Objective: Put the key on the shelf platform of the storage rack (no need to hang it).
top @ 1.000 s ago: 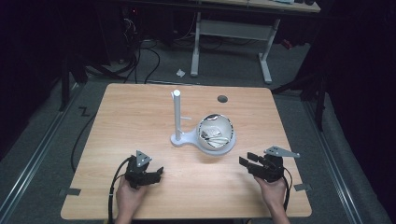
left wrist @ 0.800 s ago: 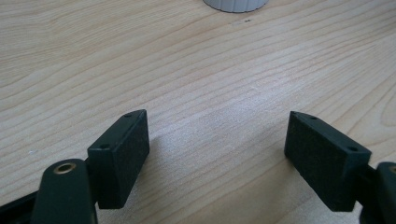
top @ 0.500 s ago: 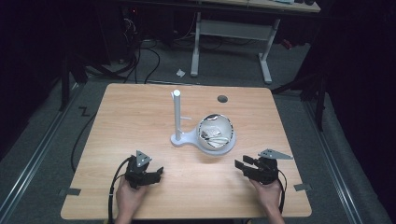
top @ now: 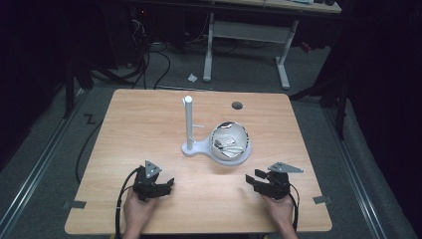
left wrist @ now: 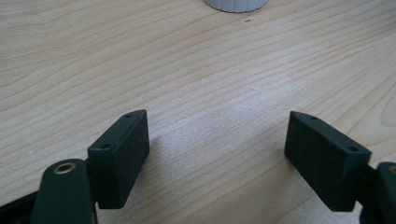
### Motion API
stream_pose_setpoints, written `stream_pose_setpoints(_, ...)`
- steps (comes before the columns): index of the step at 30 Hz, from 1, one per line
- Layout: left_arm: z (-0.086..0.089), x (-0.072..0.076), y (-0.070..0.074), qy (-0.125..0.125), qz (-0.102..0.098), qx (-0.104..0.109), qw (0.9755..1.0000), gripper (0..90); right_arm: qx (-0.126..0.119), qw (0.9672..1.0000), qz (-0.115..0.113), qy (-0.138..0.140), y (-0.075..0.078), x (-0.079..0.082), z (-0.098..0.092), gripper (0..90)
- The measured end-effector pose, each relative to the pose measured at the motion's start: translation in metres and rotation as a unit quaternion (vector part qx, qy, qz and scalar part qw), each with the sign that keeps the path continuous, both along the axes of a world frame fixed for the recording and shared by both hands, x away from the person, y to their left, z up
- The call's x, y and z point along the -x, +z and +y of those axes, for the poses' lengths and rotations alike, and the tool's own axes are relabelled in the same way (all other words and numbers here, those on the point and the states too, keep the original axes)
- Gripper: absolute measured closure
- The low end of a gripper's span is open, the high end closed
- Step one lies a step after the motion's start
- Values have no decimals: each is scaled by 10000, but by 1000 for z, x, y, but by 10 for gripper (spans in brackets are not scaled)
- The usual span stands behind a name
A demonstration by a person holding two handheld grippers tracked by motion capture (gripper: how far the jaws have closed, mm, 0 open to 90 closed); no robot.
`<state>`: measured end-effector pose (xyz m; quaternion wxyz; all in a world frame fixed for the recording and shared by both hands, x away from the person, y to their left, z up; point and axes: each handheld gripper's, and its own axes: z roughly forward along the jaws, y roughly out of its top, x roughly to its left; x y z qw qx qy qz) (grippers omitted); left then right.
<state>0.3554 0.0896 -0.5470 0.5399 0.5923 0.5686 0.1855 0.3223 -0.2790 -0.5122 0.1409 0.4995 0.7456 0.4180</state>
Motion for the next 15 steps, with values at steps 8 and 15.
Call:
stream_pose_setpoints(8,0,0,0,1,0,1,10000,226,244,9997,-24,47,-7,0,8,470)
stream_pose_setpoints(15,0,0,0,1,0,0,10000,226,538,9985,-21,110,-14,1,17,446)
